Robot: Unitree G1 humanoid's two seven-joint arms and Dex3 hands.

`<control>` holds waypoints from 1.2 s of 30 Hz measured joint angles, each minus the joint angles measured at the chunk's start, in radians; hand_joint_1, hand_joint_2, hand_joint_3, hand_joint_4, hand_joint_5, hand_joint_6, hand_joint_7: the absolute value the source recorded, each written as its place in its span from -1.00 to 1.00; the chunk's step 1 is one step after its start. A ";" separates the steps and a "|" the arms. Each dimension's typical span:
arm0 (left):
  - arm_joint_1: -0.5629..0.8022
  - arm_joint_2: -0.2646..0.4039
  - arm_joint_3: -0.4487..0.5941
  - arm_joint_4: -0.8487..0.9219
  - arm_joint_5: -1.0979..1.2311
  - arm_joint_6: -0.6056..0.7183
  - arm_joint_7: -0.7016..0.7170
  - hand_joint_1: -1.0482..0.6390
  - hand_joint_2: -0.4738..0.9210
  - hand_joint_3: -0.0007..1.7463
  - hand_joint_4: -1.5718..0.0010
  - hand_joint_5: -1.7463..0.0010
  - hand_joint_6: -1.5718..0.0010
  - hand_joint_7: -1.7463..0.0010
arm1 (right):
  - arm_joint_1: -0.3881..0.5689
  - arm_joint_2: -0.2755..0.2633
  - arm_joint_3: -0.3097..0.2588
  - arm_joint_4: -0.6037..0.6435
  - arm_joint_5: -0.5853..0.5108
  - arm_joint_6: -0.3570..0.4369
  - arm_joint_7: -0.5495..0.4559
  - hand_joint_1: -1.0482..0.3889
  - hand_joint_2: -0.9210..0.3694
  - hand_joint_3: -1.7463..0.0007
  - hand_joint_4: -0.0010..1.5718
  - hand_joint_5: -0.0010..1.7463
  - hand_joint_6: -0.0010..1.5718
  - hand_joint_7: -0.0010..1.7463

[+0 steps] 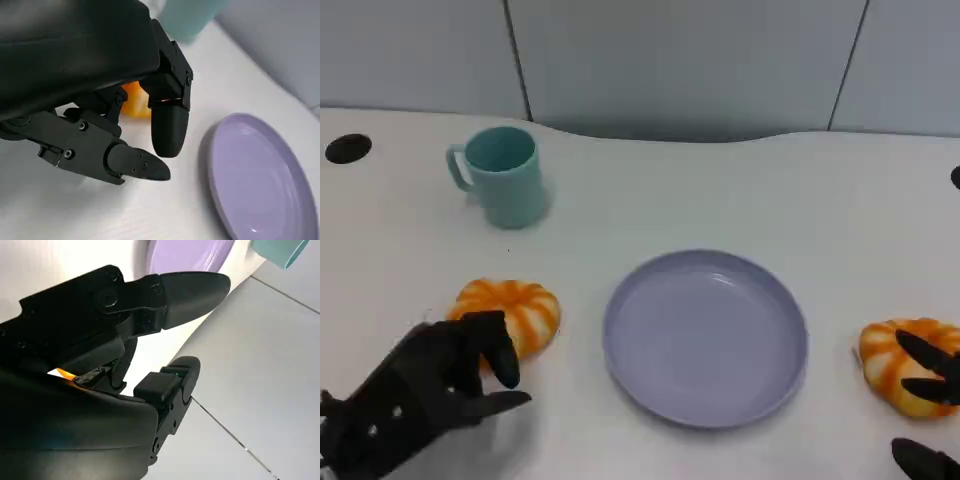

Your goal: Grasp the bread from the table and place it into the plate.

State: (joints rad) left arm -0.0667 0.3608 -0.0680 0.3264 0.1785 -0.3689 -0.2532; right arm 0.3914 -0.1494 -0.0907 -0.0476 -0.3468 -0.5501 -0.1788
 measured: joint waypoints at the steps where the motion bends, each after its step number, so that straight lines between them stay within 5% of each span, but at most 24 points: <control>1: -0.001 0.007 -0.004 0.007 0.048 -0.072 0.044 -0.06 0.90 -0.77 -0.02 -1.00 0.31 -1.00 | 0.000 0.002 0.001 -0.002 -0.001 0.005 0.000 0.00 -1.00 0.63 -0.11 -0.48 -0.20 -1.00; 7: -0.059 0.083 -0.047 0.031 0.429 -0.302 0.383 -0.17 0.97 -0.90 0.10 -1.00 0.41 -1.00 | -0.003 0.007 0.005 -0.003 -0.011 0.011 -0.001 0.01 -1.00 0.63 -0.13 -0.46 -0.20 -1.00; 12: -0.139 0.137 -0.097 0.019 0.636 -0.300 0.514 -0.26 0.98 -0.95 0.23 -1.00 0.48 -0.96 | -0.005 0.009 0.009 -0.004 -0.015 0.012 -0.003 0.00 -1.00 0.63 -0.14 -0.44 -0.20 -1.00; 14: -0.148 0.143 -0.115 0.011 0.651 -0.285 0.516 -0.42 0.97 -0.99 0.54 -0.46 0.38 0.16 | -0.005 0.009 0.009 -0.004 -0.017 0.013 -0.006 0.00 -1.00 0.63 -0.12 -0.43 -0.20 -1.00; 15: -0.156 0.155 -0.127 -0.001 0.664 -0.266 0.489 -0.44 0.97 -0.99 0.57 -0.35 0.30 0.44 | -0.006 0.011 0.011 -0.004 -0.020 0.013 -0.008 0.00 -1.00 0.63 -0.12 -0.42 -0.20 -1.00; 18: -0.190 0.199 -0.148 -0.038 0.685 -0.211 0.406 -0.46 0.97 -1.00 0.60 -0.26 0.22 0.73 | -0.007 0.015 0.016 -0.004 -0.032 0.013 -0.013 0.00 -1.00 0.63 -0.12 -0.41 -0.20 -1.00; 20: -0.208 0.216 -0.160 -0.066 0.689 -0.177 0.361 -0.64 0.99 -0.94 0.92 0.47 0.68 0.93 | -0.006 0.016 0.018 -0.004 -0.035 0.013 -0.017 0.00 -1.00 0.63 -0.13 -0.41 -0.19 -1.00; 24: -0.273 0.253 -0.226 -0.114 0.733 -0.070 0.090 -0.71 0.99 -0.97 1.00 0.94 0.91 0.98 | -0.009 0.022 0.025 -0.004 -0.035 0.014 -0.021 -0.02 -1.00 0.64 -0.13 -0.40 -0.19 -1.00; 29: -0.386 0.267 -0.273 -0.086 0.698 -0.013 -0.141 -0.71 0.94 -0.99 1.00 1.00 0.94 1.00 | -0.006 0.026 0.030 -0.010 -0.035 0.027 -0.022 -0.01 -1.00 0.63 -0.13 -0.38 -0.20 -1.00; 36: -0.570 0.219 -0.375 0.212 0.684 -0.014 -0.198 -0.76 0.92 -0.99 1.00 1.00 0.97 0.99 | -0.004 0.026 0.031 -0.013 -0.039 0.029 -0.030 -0.01 -1.00 0.63 -0.14 -0.37 -0.20 -1.00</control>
State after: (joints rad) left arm -0.6367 0.5797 -0.4434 0.5386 0.8620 -0.3833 -0.4511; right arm 0.3870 -0.1234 -0.0592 -0.0604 -0.3860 -0.5212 -0.2085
